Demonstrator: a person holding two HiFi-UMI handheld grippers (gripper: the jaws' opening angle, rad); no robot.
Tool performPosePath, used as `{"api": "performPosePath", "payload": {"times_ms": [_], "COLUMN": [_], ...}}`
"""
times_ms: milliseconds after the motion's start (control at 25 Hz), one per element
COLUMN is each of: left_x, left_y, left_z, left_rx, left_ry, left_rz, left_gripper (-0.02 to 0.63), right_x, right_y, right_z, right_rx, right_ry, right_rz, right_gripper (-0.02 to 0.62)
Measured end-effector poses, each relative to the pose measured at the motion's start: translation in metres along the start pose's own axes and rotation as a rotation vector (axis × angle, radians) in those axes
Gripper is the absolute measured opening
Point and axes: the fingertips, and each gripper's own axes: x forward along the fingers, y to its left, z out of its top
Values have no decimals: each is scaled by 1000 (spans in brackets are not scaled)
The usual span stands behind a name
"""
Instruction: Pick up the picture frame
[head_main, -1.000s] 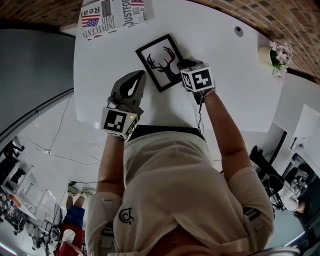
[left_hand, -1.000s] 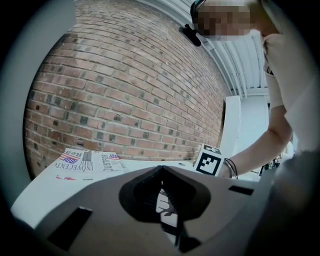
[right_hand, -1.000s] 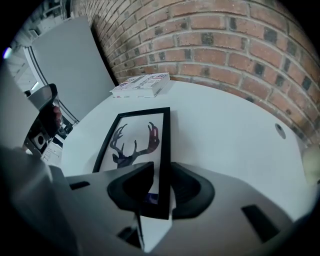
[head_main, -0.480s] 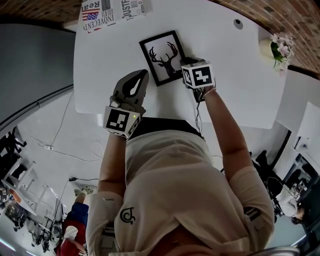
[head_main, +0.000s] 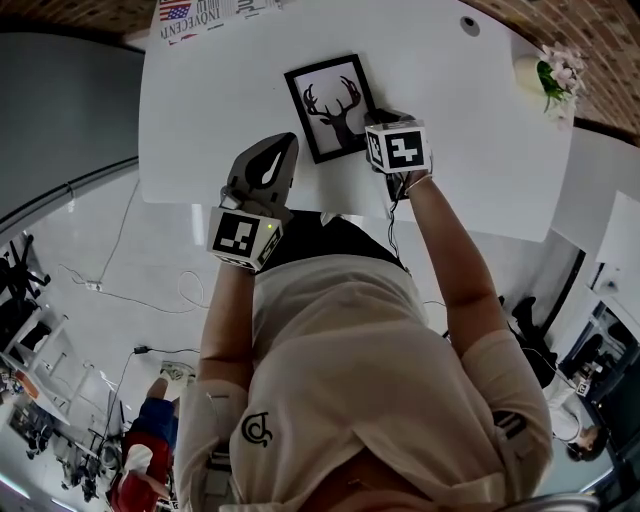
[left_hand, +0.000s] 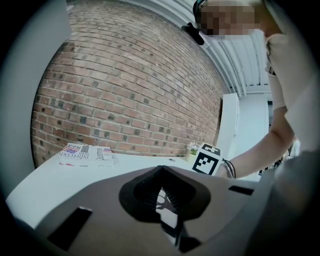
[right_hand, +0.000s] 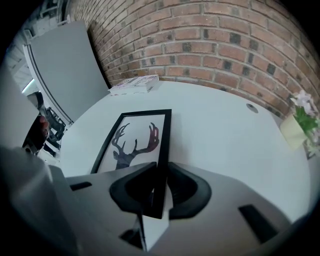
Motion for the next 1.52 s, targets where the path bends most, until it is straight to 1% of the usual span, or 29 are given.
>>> {"api": "performPosePath", "payload": {"times_ms": [280, 480, 640, 1080, 1280, 1520], "left_x": [-9, -13, -15, -19, -21, -25], "left_y": [-23, -42, -53, -88, -105, -127], "left_z": [-15, -23, -29, -41, -49, -55], "left_rx": [25, 20, 23, 47, 50, 68], "left_ry": [22, 29, 37, 56, 76, 78], "left_rz": [-15, -29, -40, -66, -75, -77], "left_gripper": [14, 14, 14, 14, 14, 14], "right_x": [-16, -27, -35, -57, -69, -83], "right_y": [-7, -16, -21, -36, -38, -44], "right_z": [-38, -67, -83, -129, -153, -180], "right_rx": [63, 111, 155, 222, 281, 296], "right_ry": [-1, 5, 2, -4, 0, -2], "right_rz": [-26, -35, -37, -60, -46, -54], "right_gripper": [77, 75, 75, 75, 77, 77]}}
